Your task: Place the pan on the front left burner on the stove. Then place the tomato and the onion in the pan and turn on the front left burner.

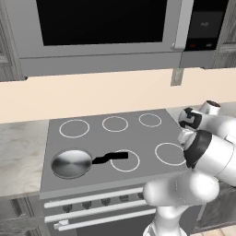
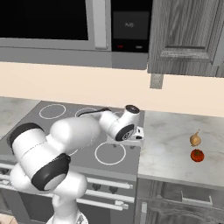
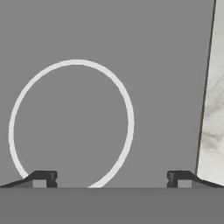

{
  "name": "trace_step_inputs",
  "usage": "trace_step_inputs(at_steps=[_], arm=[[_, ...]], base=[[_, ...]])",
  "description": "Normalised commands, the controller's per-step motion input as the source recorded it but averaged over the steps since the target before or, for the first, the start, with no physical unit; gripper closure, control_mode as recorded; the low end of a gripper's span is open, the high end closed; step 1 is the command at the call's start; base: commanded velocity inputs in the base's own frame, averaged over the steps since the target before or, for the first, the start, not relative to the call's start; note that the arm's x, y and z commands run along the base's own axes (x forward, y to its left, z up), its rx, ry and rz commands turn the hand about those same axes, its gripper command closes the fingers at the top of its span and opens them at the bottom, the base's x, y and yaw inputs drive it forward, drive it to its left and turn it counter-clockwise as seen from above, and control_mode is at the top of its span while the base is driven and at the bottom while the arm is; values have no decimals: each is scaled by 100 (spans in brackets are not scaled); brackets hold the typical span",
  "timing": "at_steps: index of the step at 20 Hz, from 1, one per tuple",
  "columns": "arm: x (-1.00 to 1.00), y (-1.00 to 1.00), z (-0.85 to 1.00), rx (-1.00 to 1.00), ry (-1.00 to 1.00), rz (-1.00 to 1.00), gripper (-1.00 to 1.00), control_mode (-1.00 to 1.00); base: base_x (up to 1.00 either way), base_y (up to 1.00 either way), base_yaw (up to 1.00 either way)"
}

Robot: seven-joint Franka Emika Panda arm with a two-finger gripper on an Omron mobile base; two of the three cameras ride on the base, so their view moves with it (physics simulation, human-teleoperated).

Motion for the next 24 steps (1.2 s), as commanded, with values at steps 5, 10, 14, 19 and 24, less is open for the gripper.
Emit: trace_step_inputs(at_steps=[5,10,14,19,24], arm=[[0,-67,1,0,-8,-2,-100,-100],[0,-73,10,0,0,-11,-100,-100],[0,-64,16,-3,4,-15,-100,-100],[0,-64,15,-3,1,-14,-100,-100],[5,-59,6,-5,0,-9,-100,-100]], base=[[0,0,0],[0,0,0],[0,0,0],[0,0,0],[0,0,0]])
